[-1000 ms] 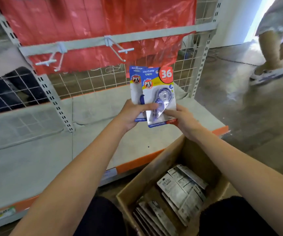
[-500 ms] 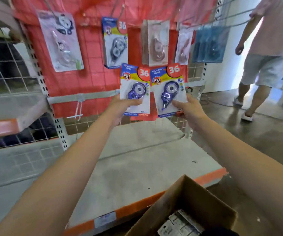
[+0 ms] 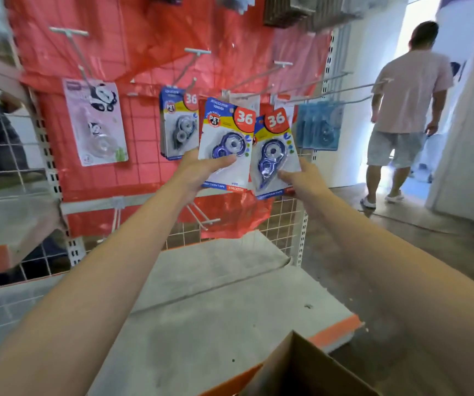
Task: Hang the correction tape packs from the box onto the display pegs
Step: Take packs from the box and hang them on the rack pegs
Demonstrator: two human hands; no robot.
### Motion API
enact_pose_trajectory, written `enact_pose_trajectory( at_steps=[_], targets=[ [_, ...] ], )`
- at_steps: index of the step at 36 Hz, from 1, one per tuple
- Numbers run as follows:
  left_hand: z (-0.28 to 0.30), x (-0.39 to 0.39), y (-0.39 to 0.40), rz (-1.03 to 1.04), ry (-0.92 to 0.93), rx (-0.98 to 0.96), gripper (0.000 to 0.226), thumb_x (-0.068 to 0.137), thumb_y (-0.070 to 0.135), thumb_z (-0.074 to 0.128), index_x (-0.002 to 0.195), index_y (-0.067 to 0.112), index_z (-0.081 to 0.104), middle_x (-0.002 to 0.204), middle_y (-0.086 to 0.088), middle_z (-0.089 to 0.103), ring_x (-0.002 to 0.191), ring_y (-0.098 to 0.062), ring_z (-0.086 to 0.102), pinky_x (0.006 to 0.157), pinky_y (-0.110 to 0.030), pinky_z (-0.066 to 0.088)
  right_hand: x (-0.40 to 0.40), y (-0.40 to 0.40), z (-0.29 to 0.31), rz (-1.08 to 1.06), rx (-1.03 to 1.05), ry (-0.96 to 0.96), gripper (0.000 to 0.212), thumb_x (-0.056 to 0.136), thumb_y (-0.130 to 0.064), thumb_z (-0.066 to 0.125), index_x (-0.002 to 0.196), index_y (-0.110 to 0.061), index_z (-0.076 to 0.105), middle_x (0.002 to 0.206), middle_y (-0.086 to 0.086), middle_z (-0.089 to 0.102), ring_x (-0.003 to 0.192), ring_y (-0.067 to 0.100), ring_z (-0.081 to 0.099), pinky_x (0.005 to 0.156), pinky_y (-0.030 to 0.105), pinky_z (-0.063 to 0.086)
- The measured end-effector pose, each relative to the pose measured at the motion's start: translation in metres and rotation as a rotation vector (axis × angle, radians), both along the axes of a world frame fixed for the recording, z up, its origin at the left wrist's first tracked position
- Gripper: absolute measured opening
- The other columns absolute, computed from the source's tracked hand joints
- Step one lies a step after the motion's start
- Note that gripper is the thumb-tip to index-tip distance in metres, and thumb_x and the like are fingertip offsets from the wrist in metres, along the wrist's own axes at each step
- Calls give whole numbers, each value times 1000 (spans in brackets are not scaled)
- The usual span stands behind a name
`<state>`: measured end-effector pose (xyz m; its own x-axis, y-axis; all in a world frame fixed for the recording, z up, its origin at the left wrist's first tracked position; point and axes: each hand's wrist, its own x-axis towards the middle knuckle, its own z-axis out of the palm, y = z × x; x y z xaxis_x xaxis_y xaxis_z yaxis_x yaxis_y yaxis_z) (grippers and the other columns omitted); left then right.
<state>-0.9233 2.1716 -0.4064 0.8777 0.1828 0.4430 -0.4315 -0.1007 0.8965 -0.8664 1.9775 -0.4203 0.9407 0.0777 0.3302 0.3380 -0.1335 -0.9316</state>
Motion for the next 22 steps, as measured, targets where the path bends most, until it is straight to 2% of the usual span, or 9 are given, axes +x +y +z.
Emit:
enact_pose_trajectory(
  at_steps=[1,4,5,8,12,14,17,19,22],
  targets=[
    [7,0,-2,2,-14,31,33,82,11,73,111,19,61,108,3,68,92,-5,65,79,-19,51,-1,0,7,-4,-1,-21,30,89,-4,61,118,-12,55,115,18,64,101,35,64,87,51,53],
    [27,4,-6,-18,-56,92,32,81,15,74,111,19,64,111,1,69,105,-15,65,94,-32,50,-1,-1,28,-11,-2,-72,28,90,-4,60,116,-13,54,115,16,64,104,34,63,91,48,52],
    [33,6,-8,-23,-68,97,34,81,14,74,114,17,64,113,0,69,106,-15,64,94,-32,50,-2,-1,35,-11,-12,-81,26,90,-5,60,114,-13,53,114,16,64,105,33,62,92,48,52],
    [52,10,-15,-5,-122,84,39,83,10,72,120,10,62,114,-1,67,97,-9,65,81,-18,51,-2,-1,54,-36,-20,-108,19,90,-6,60,106,-12,53,114,19,63,105,36,62,92,53,50],
    [77,15,-16,33,-143,86,40,81,12,74,120,8,63,116,-6,68,96,-15,66,76,-22,52,-2,-1,78,-44,-12,-134,19,91,-8,59,109,-9,53,113,20,63,101,36,62,87,52,53],
    [88,13,-17,56,-155,78,35,83,12,73,116,7,64,111,-8,69,88,-14,67,71,-21,54,-4,0,86,-24,22,-157,17,90,-6,58,105,-13,53,106,15,63,94,31,61,79,44,54],
    [97,9,-16,75,-184,44,24,85,16,71,109,13,65,105,-6,69,85,-15,67,79,-30,54,-3,2,94,-1,60,-179,12,86,-3,57,89,-14,56,88,9,60,82,25,56,66,36,44],
    [98,5,-11,114,-178,41,19,85,21,72,102,18,66,97,0,70,85,-13,66,81,-31,53,-2,6,99,-4,87,-170,16,84,-1,57,77,-15,54,75,4,56,69,20,51,60,29,38],
    [93,-2,0,109,-184,27,16,83,22,74,97,19,67,91,5,69,81,-10,66,78,-27,54,-4,18,101,7,151,-158,23,84,1,55,68,-13,46,67,6,46,63,23,44,58,34,35]
  ],
)
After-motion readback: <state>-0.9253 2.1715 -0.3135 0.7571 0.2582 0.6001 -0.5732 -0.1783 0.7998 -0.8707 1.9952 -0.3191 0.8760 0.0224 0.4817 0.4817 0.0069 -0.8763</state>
